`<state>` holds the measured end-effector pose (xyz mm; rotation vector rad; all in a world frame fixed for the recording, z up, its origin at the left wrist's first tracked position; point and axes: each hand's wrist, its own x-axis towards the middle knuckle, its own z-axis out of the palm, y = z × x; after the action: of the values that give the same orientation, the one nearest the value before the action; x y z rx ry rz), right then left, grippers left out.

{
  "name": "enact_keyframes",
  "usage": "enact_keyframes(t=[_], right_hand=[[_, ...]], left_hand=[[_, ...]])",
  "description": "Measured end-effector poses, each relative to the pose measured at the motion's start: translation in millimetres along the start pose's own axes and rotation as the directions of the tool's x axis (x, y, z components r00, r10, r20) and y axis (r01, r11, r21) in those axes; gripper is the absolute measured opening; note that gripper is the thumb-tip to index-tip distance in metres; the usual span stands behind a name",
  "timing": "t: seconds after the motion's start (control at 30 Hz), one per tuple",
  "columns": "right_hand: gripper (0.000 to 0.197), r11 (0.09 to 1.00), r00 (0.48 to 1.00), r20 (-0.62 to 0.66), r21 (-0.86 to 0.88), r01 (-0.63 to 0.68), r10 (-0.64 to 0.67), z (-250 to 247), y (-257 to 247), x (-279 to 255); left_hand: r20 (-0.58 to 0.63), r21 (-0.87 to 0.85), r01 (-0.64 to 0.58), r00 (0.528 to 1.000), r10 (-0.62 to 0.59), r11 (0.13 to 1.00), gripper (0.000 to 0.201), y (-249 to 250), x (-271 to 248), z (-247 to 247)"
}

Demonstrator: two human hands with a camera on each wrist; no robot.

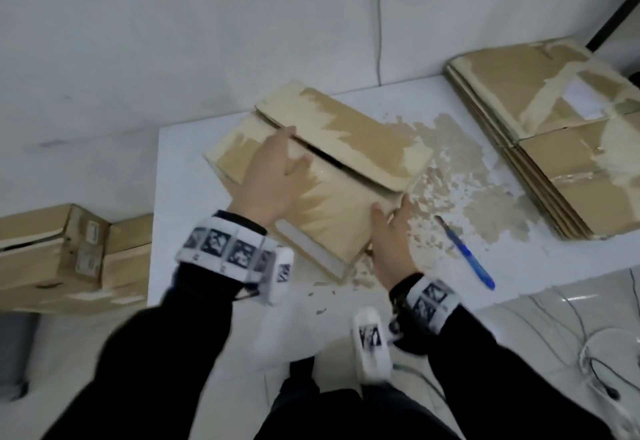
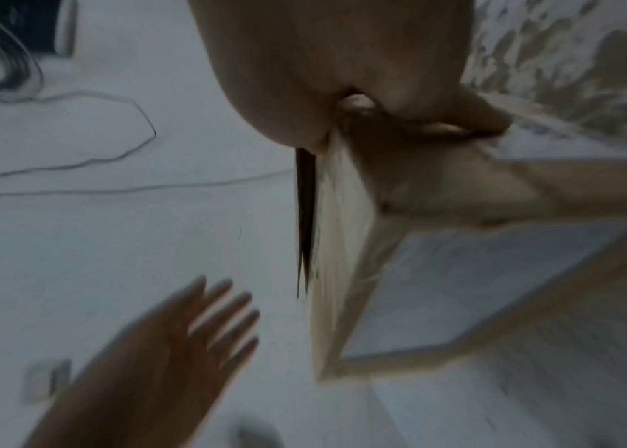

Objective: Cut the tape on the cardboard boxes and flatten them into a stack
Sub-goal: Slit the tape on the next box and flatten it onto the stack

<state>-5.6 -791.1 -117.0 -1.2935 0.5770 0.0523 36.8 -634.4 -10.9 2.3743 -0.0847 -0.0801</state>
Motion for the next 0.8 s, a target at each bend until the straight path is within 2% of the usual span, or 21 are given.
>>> enact_keyframes(t=[0.07,0.13,0.2,0.23,0.3,0.37,0.47,0.53,0.57,0.6,0.63,0.67,0.7,0.77,0.8], right_hand=[[0.062,0.998,0.987,0.149,-0.026,-0.061,0.064,-14,11,-21],[0.050,0.990,0.964,0.240,-0.105,-0.094,0.117,-38,20,-27],[0.044,0.984,0.967,0.207,-0.124,-0.124,0.148,-62,25,-10],[0.042,0.980,0.972,0.148,-0.106,-0.166,0.181,-71,24,5],[0.043,0.966,0.966,0.047,-0.066,-0.251,0.255,-83,19,40],[0.044,0.952,0.952,0.035,-0.051,-0.303,0.304,-88,18,68],[0.041,0.923,0.922,0.068,0.035,-0.384,0.381,-91,21,85],[0.046,0.895,0.896,0.186,0.128,-0.428,0.402,-91,17,82],[0.052,0.896,0.897,0.246,0.166,-0.412,0.367,-90,12,77],[0.053,0.915,0.916,0.274,0.195,-0.353,0.295,-89,6,72],[0.047,0.948,0.951,0.258,0.219,-0.230,0.171,-88,-3,66],[0.039,0.973,0.976,0.218,0.224,-0.056,0.006,-87,-16,60],[0.036,0.970,0.967,0.183,0.202,0.137,-0.174,-85,-32,53],[0.044,0.877,0.857,0.189,0.090,0.472,-0.480,-82,-65,42],[0.048,0.811,0.790,0.219,0.008,0.586,-0.573,-79,-77,39]], left_hand=[[0.029,0.082,-0.074,0.997,0.071,0.994,0.058,22,-12,37],[0.113,0.253,-0.066,0.993,0.038,0.965,0.070,36,-18,79],[0.206,0.452,-0.020,0.975,-0.082,0.892,0.092,37,-22,116],[0.205,0.551,-0.012,0.971,-0.121,0.835,0.100,33,-23,130],[0.111,0.667,-0.002,0.989,-0.096,0.745,0.093,23,-25,147],[0.056,0.661,-0.012,0.998,-0.033,0.750,0.076,16,-27,152],[0.066,0.604,-0.054,0.998,0.017,0.795,0.067,12,-32,146],[0.044,0.546,-0.101,0.995,0.092,0.832,0.067,11,-36,137],[-0.009,0.480,-0.135,0.987,0.159,0.867,0.066,12,-38,133],[-0.088,0.388,-0.184,0.968,0.235,0.903,0.066,14,-39,130],[-0.173,0.285,-0.231,0.942,0.287,0.930,0.066,18,-40,127],[-0.246,0.165,-0.264,0.922,0.299,0.950,0.067,21,-40,124],[-0.304,0.022,-0.274,0.914,0.268,0.961,0.069,24,-39,122],[-0.392,-0.270,-0.234,0.913,0.115,0.934,0.072,27,-39,119],[-0.421,-0.398,-0.198,0.907,0.013,0.896,0.072,27,-40,119]])
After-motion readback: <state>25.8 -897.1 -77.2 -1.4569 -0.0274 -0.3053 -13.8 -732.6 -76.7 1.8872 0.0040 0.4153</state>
